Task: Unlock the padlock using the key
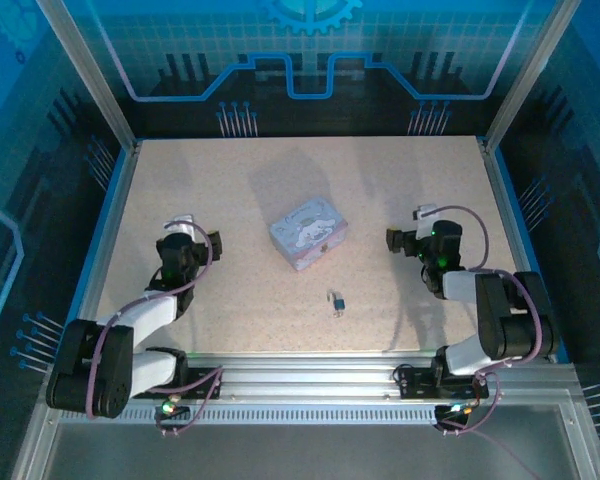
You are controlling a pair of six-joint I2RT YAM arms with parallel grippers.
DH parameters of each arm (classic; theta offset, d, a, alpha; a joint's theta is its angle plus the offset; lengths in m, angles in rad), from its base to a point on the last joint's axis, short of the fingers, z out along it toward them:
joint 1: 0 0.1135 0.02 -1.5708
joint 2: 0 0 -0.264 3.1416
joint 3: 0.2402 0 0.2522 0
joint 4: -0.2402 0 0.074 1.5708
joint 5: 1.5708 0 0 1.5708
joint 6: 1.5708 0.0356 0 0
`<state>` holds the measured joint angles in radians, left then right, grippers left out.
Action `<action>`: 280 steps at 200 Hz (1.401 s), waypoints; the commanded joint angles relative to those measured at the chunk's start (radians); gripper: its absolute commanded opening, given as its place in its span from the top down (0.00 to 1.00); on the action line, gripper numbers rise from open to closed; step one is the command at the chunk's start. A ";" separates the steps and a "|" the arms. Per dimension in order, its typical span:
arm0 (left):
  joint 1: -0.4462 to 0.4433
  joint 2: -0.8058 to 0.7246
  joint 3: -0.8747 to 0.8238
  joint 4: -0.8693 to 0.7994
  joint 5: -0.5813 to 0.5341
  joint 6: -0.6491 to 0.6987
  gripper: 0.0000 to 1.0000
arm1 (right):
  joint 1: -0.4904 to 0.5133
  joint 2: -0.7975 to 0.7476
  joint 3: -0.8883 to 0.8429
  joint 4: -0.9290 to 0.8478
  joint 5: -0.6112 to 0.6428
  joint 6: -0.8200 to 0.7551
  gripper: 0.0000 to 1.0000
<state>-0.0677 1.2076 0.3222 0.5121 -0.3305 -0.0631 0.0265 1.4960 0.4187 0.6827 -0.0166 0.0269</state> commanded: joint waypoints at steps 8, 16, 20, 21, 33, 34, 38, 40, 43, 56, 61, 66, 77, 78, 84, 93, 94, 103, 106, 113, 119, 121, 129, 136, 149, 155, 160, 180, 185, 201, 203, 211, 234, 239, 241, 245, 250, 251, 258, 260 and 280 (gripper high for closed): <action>0.042 0.054 0.020 0.124 0.123 0.007 0.01 | 0.012 0.008 0.016 0.071 0.008 -0.038 0.00; 0.047 0.080 0.022 0.163 0.144 0.001 0.01 | 0.013 0.009 0.016 0.068 0.008 -0.038 0.00; 0.049 0.092 0.022 0.185 0.158 0.000 0.01 | 0.013 0.008 0.016 0.066 0.008 -0.038 0.00; 0.050 0.096 0.022 0.192 0.161 0.001 0.01 | 0.013 0.008 0.017 0.063 0.009 -0.038 0.00; 0.052 0.137 0.033 0.245 0.216 0.024 0.01 | 0.015 0.008 0.017 0.064 0.009 -0.038 0.00; 0.052 0.140 0.035 0.244 0.221 0.028 0.01 | 0.014 0.008 0.017 0.063 0.010 -0.038 0.00; 0.052 0.148 0.045 0.234 0.241 0.040 0.01 | 0.014 0.007 0.018 0.063 0.010 -0.038 0.00; 0.052 0.151 0.051 0.231 0.249 0.044 0.01 | 0.013 0.009 0.017 0.065 0.010 -0.038 0.00; 0.052 0.159 0.055 0.234 0.256 0.053 0.01 | 0.013 0.008 0.014 0.065 0.010 -0.038 0.00; 0.054 0.214 0.033 0.339 0.288 0.075 0.01 | 0.014 0.008 0.017 0.064 0.011 -0.039 0.00; 0.054 0.243 0.018 0.394 0.292 0.077 0.01 | 0.014 0.007 0.017 0.064 0.012 -0.041 0.00; 0.055 0.276 0.001 0.456 0.295 0.078 0.01 | 0.013 0.008 0.017 0.065 0.012 -0.040 0.00; 0.057 0.362 -0.034 0.615 0.306 0.089 0.01 | 0.014 0.007 0.016 0.064 0.012 -0.039 0.00; 0.057 0.365 -0.037 0.626 0.308 0.089 0.01 | 0.015 0.007 0.016 0.064 0.012 -0.039 0.00; 0.057 0.350 -0.047 0.629 0.310 0.086 0.01 | 0.015 0.007 0.016 0.064 0.014 -0.039 0.00; 0.060 0.331 -0.034 0.567 0.298 0.078 0.01 | 0.015 0.007 0.015 0.064 0.014 -0.040 0.00; 0.060 0.333 -0.033 0.564 0.298 0.077 0.01 | 0.016 0.007 0.017 0.064 0.015 -0.040 0.00; 0.061 0.348 -0.009 0.551 0.293 0.076 0.01 | 0.016 0.008 0.017 0.064 0.014 -0.040 0.00; 0.063 0.345 0.005 0.528 0.288 0.073 0.01 | 0.015 0.009 0.017 0.064 0.014 -0.041 0.00; 0.068 0.338 0.054 0.414 0.274 0.060 0.01 | 0.015 0.009 0.017 0.063 0.014 -0.040 0.00; 0.073 0.335 0.073 0.370 0.275 0.056 0.01 | 0.015 0.009 0.017 0.063 0.014 -0.041 0.00; 0.073 0.334 0.069 0.375 0.278 0.054 0.01 | 0.015 0.009 0.018 0.063 0.014 -0.040 0.00; 0.079 0.338 0.066 0.391 0.282 0.049 0.01 | 0.015 0.010 0.018 0.063 0.014 -0.040 0.00; 0.079 0.336 0.066 0.385 0.282 0.048 0.01 | 0.015 0.009 0.017 0.063 0.014 -0.040 0.00; 0.079 0.338 0.064 0.392 0.282 0.049 0.01 | 0.015 0.008 0.018 0.063 0.014 -0.040 0.00; 0.078 0.338 0.063 0.396 0.282 0.049 0.01 | 0.016 0.007 0.018 0.063 0.014 -0.040 0.00; 0.079 0.338 0.062 0.395 0.283 0.050 0.01 | 0.017 0.008 0.017 0.063 0.014 -0.039 0.00; 0.078 0.339 0.061 0.400 0.283 0.050 0.01 | 0.017 0.008 0.017 0.063 0.017 -0.041 0.00; 0.078 0.340 0.060 0.400 0.282 0.051 0.01 | 0.019 0.007 0.017 0.063 0.018 -0.042 0.00; 0.078 0.339 0.061 0.399 0.282 0.051 0.01 | 0.023 0.007 0.017 0.064 0.026 -0.044 0.00; 0.078 0.339 0.061 0.399 0.282 0.050 0.01 | 0.024 0.007 0.016 0.064 0.026 -0.044 0.00; 0.078 0.340 0.061 0.400 0.282 0.051 0.01 | 0.023 0.007 0.017 0.064 0.026 -0.044 0.00; 0.079 0.339 0.061 0.400 0.282 0.051 0.01 | 0.024 0.007 0.017 0.064 0.025 -0.043 0.00; 0.078 0.339 0.061 0.398 0.281 0.051 0.01 | 0.023 0.007 0.015 0.064 0.026 -0.043 0.00; 0.078 0.339 0.060 0.400 0.283 0.051 0.01 | 0.023 0.007 0.015 0.064 0.026 -0.042 0.00; 0.078 0.339 0.061 0.400 0.283 0.050 0.01 | 0.023 0.007 0.016 0.064 0.026 -0.043 0.00; 0.078 0.339 0.061 0.400 0.282 0.050 0.01 | 0.024 0.008 0.018 0.064 0.026 -0.043 0.00; 0.078 0.339 0.061 0.400 0.282 0.051 0.01 | 0.024 0.009 0.018 0.064 0.026 -0.043 0.00; 0.080 0.340 0.061 0.400 0.282 0.051 0.01 | 0.019 0.009 0.020 0.059 0.020 -0.041 0.00; 0.079 0.339 0.061 0.400 0.282 0.051 0.01 | 0.019 0.009 0.019 0.058 0.020 -0.042 0.00; 0.079 0.339 0.061 0.399 0.282 0.051 0.01 | 0.020 0.009 0.021 0.060 0.019 -0.041 0.00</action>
<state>0.0021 1.5513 0.3786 0.9100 -0.0692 -0.0082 0.0349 1.5021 0.4191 0.7193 -0.0040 -0.0017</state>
